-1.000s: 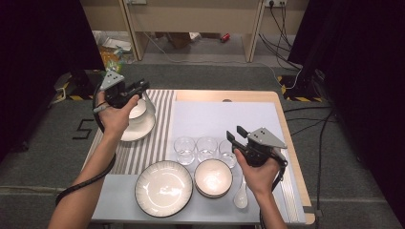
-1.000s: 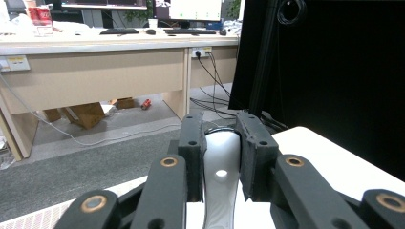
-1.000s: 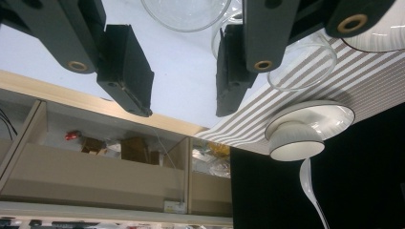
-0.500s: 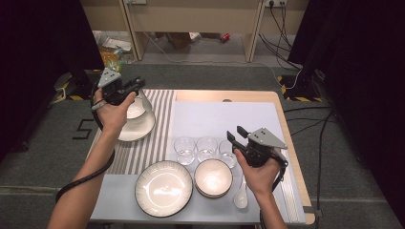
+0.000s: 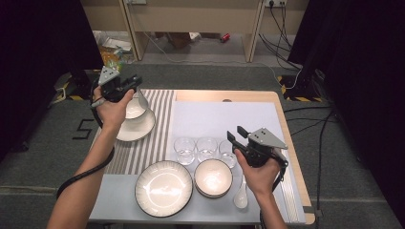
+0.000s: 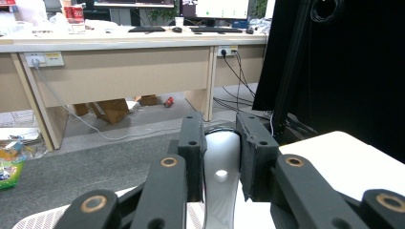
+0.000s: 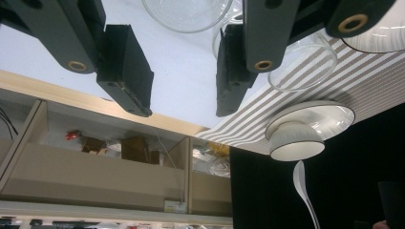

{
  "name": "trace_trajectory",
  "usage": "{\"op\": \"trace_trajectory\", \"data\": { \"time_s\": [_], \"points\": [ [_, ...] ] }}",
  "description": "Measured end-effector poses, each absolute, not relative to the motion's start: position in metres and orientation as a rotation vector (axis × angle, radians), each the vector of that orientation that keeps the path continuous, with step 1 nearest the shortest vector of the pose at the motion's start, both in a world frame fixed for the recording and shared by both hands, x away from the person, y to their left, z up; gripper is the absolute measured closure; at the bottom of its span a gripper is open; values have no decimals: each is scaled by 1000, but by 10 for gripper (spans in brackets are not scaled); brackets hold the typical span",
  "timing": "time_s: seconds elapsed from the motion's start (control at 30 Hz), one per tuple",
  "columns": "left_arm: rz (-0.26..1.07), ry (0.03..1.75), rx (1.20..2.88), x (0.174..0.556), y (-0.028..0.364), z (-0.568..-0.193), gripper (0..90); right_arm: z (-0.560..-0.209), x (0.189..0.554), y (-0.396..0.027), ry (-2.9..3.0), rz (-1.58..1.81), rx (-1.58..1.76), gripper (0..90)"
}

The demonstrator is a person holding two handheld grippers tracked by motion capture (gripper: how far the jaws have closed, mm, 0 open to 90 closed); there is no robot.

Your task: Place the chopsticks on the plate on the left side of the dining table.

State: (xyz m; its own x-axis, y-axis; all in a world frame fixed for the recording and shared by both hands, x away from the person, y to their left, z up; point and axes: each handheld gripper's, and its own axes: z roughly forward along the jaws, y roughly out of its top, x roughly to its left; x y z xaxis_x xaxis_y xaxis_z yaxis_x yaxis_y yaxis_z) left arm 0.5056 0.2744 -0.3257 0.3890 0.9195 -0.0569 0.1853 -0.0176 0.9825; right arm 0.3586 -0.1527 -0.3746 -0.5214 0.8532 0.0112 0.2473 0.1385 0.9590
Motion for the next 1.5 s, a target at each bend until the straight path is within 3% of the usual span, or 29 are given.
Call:
{"op": "trace_trajectory", "data": {
  "time_s": [1.5],
  "points": [
    [841,1202,1579,550,291,-376,727,-377,359,-152,1868,1402,1060,571]
  ]
}}
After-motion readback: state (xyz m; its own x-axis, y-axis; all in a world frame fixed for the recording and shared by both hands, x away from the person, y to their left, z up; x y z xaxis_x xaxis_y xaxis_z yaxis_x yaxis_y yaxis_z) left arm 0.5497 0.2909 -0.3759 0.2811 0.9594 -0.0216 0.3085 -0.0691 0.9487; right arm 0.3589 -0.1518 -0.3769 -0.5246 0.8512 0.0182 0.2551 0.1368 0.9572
